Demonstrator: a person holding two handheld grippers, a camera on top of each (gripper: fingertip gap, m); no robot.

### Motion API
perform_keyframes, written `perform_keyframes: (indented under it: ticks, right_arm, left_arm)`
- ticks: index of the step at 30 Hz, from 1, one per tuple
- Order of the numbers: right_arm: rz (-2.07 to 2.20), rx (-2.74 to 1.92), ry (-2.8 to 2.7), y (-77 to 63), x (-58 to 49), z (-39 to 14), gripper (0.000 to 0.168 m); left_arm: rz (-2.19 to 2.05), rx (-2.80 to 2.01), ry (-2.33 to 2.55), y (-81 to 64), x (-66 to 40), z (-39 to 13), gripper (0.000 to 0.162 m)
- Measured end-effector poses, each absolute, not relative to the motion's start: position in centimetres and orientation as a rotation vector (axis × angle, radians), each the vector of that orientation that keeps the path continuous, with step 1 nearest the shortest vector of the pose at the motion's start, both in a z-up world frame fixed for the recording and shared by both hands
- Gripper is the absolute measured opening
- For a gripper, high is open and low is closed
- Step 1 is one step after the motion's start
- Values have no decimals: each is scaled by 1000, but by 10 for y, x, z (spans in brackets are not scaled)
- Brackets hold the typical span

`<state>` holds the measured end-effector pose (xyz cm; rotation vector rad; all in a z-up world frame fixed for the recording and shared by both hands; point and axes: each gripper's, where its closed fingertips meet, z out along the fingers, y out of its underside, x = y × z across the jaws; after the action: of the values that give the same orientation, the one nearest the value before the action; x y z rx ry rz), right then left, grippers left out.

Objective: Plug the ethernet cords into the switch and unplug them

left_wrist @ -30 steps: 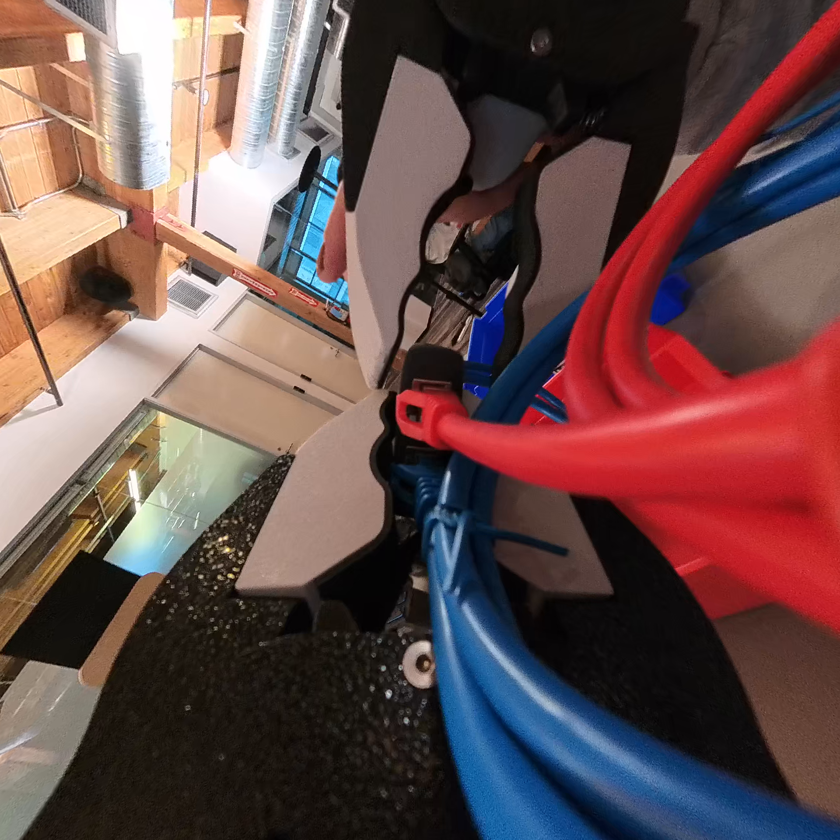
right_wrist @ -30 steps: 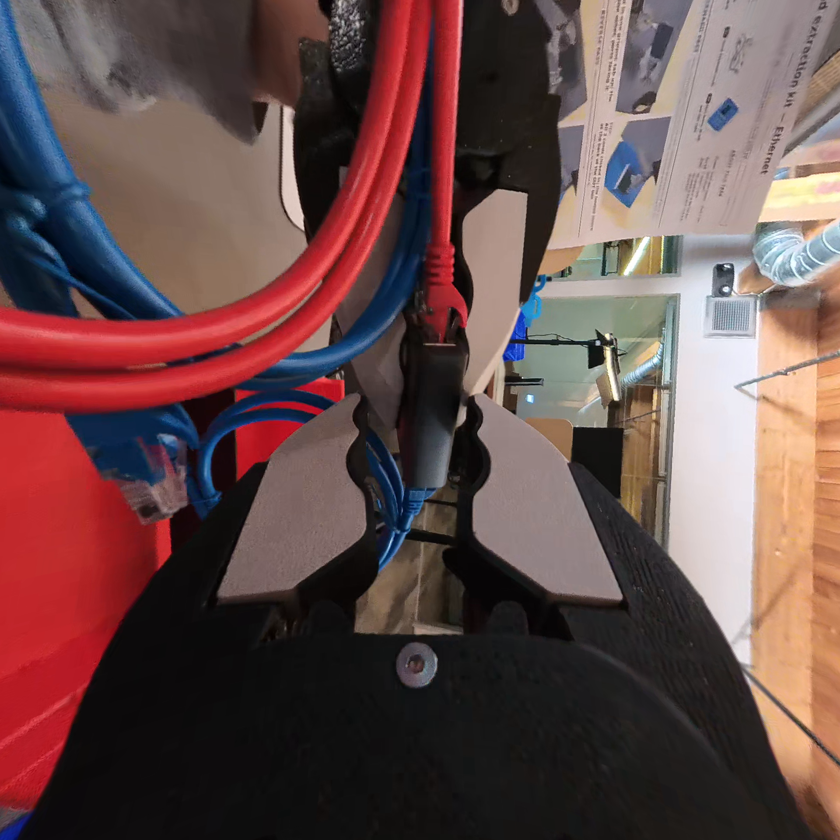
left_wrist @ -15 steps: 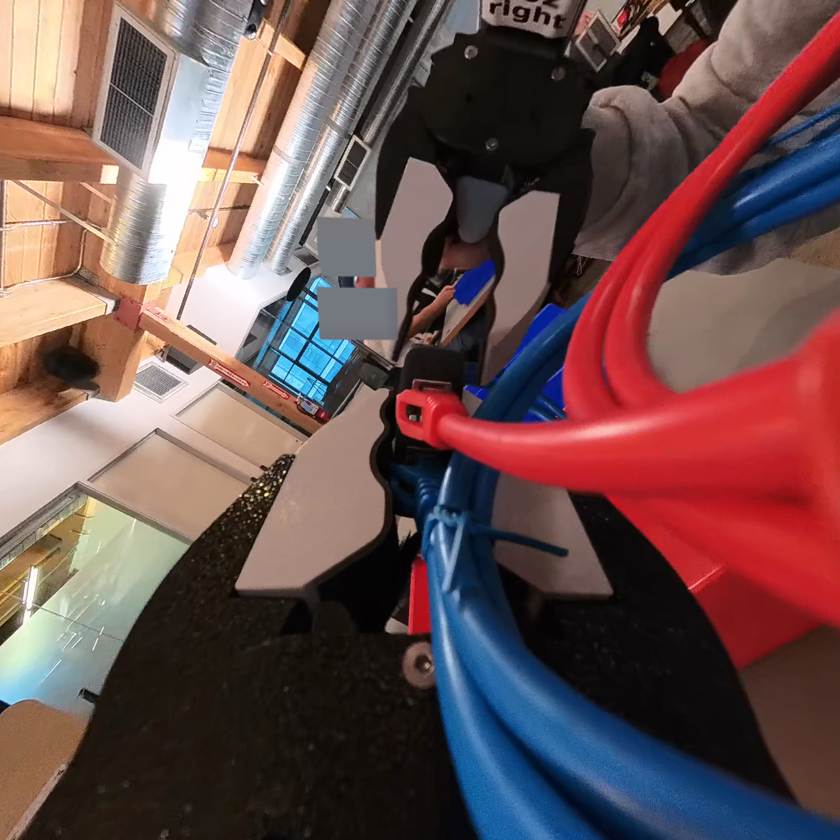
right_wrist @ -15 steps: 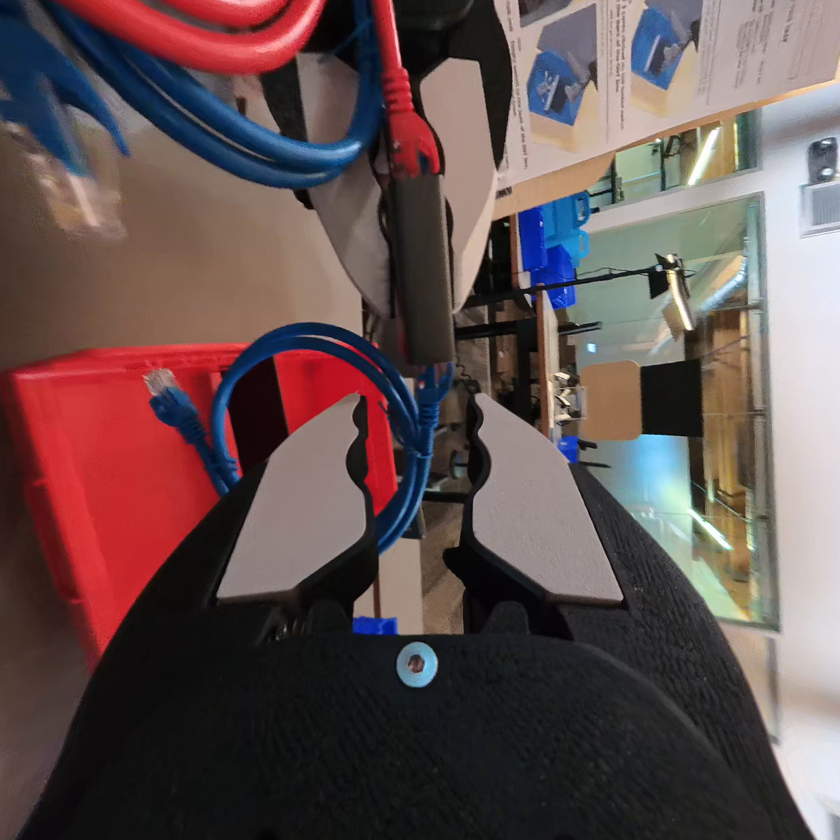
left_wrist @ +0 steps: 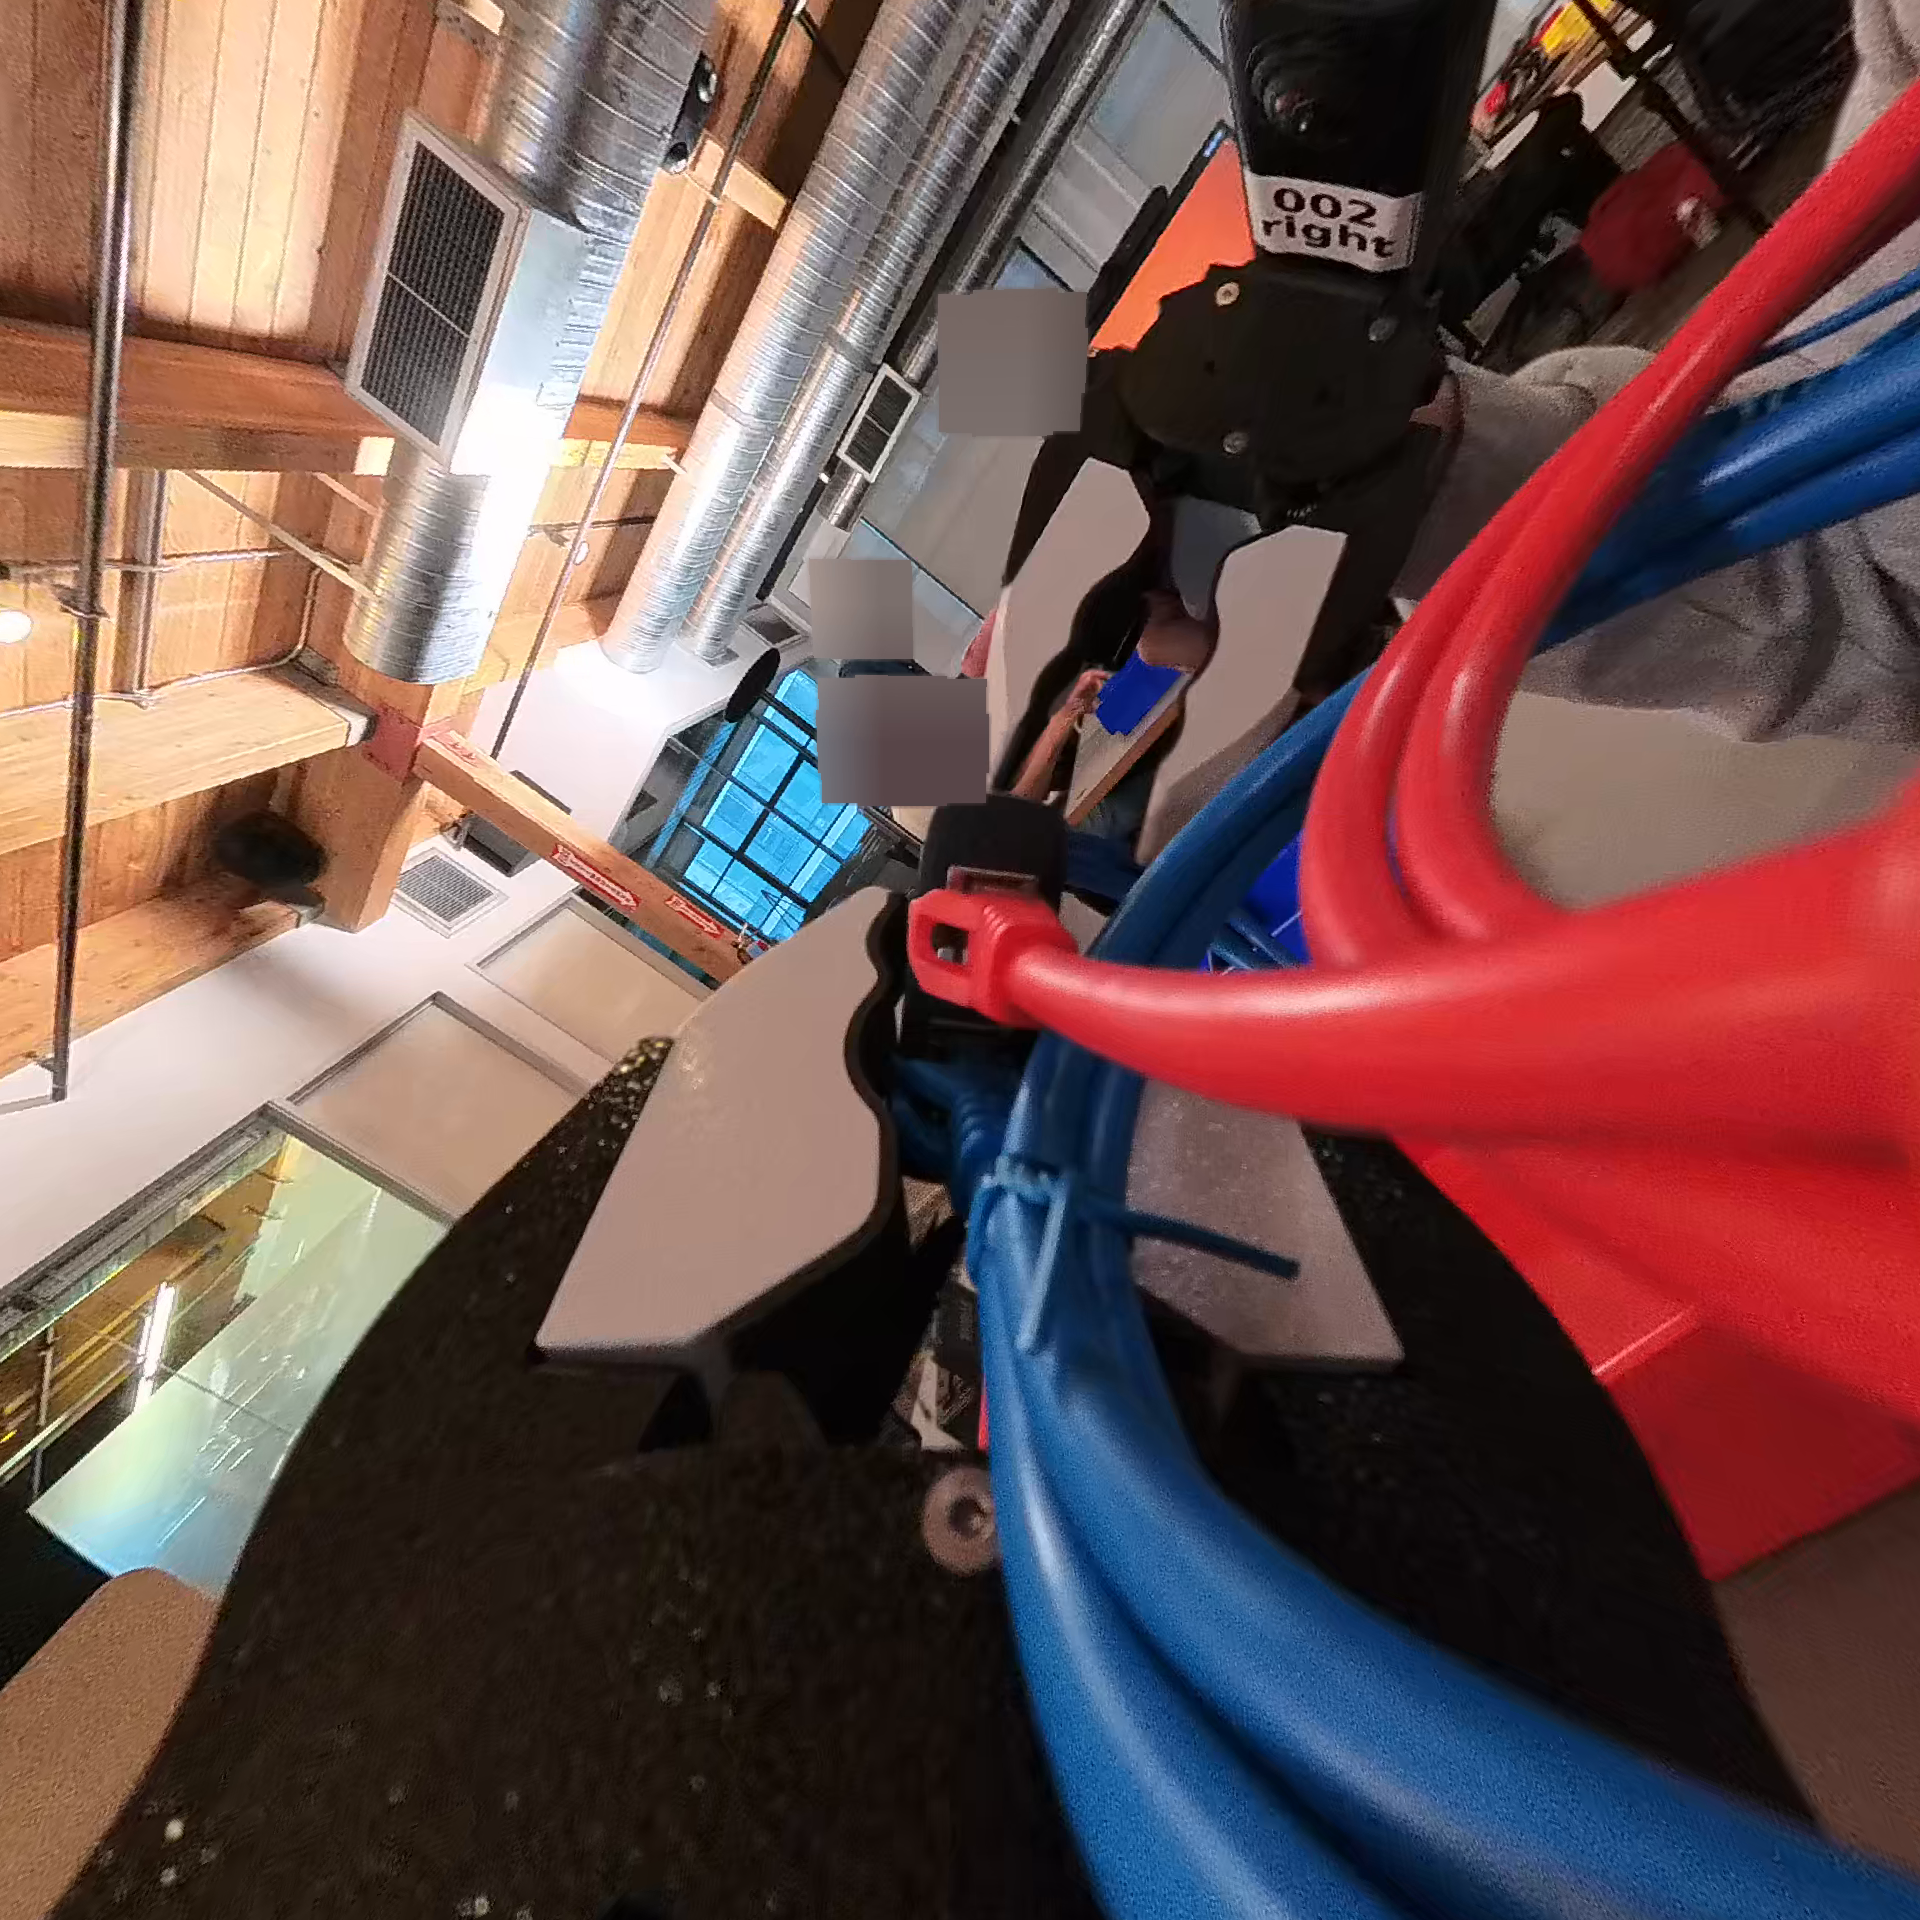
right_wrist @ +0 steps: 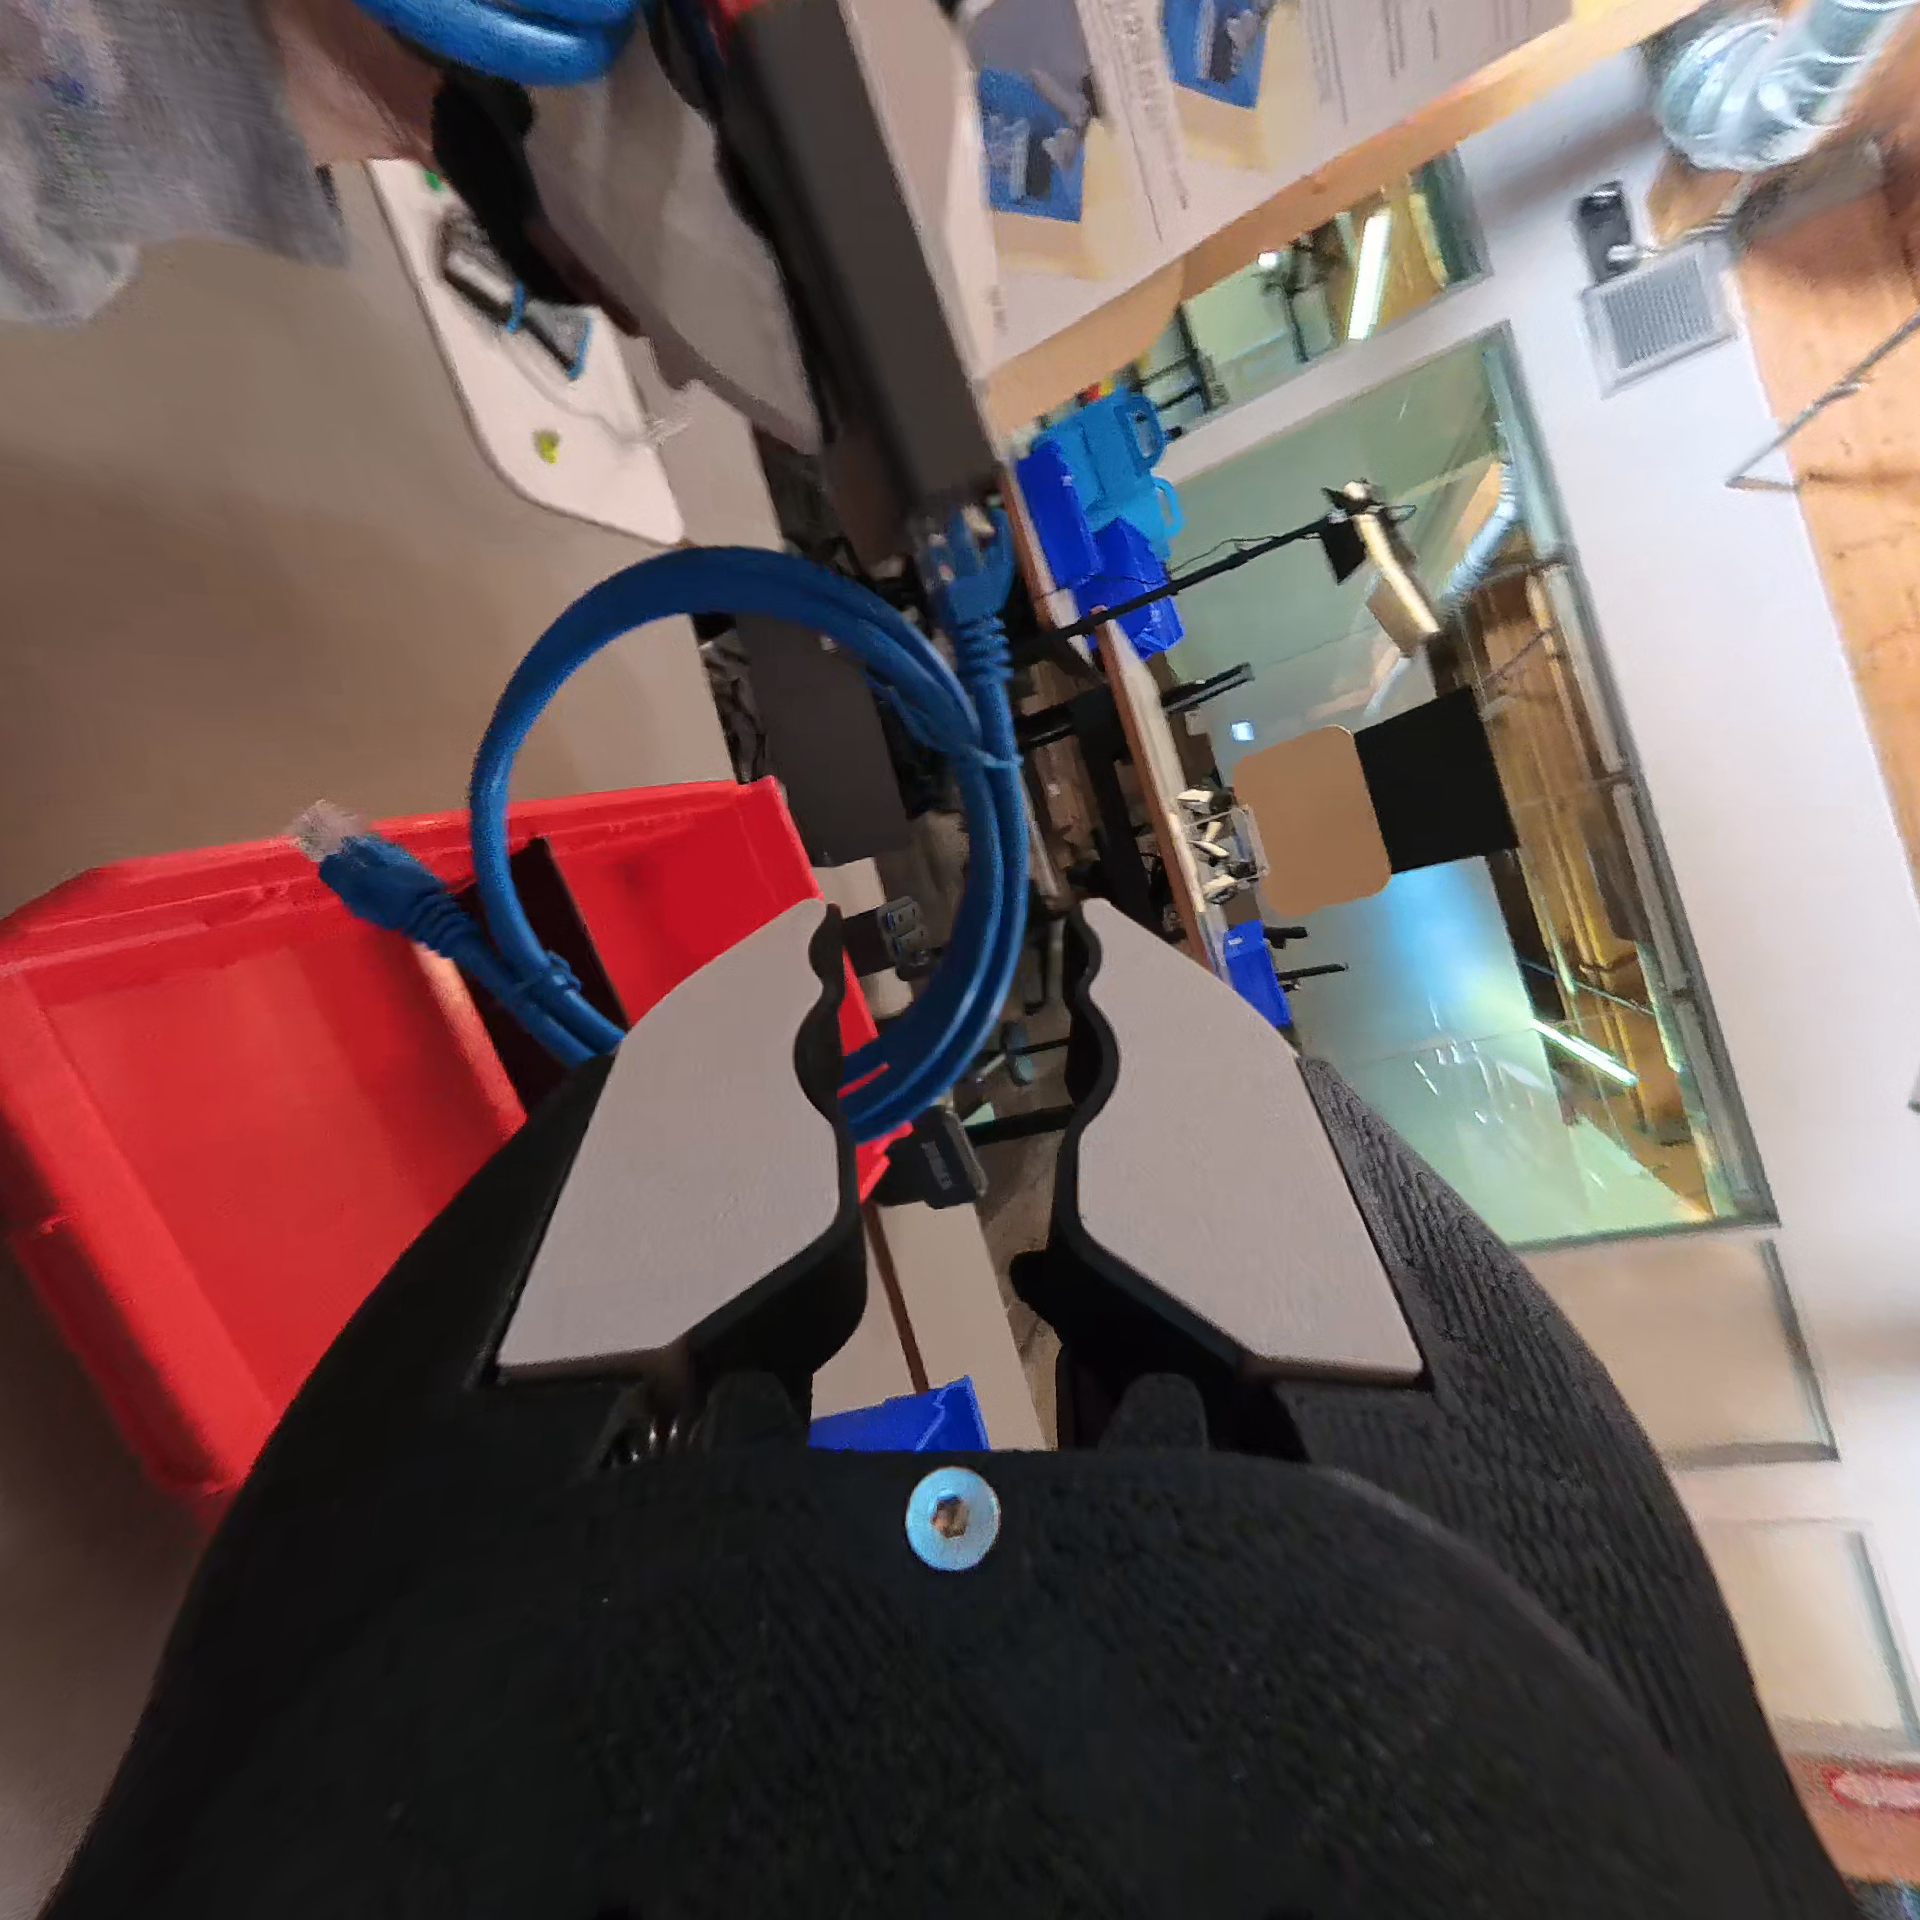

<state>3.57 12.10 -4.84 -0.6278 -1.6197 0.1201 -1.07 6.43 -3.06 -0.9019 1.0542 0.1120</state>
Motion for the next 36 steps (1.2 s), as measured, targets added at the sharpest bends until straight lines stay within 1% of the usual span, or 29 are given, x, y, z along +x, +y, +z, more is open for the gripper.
perform_keyframes:
  ticks: [4,7,14,25,31,36]
  right_arm:
    - [242,-656,-1425,125,42,-21,37]
    - [389,-618,-1385,114,41,-19,37]
    - [399,-551,-1318,127,43,-7,34]
    - [468,-541,-1222,144,51,8,29]
    - [457,-522,-1279,137,45,-1,28]
    - [460,-529,-1314,139,41,-7,28]
  left_arm:
    - [112,-882,1029,62,-13,-26,20]
    - [100,-864,1011,60,-14,-23,21]
    - [84,-850,986,63,-14,-19,22]
    - [203,-894,1057,76,1,-27,22]
    - [303,-933,1101,82,4,-33,22]
    - [298,-941,1073,83,-5,-32,22]
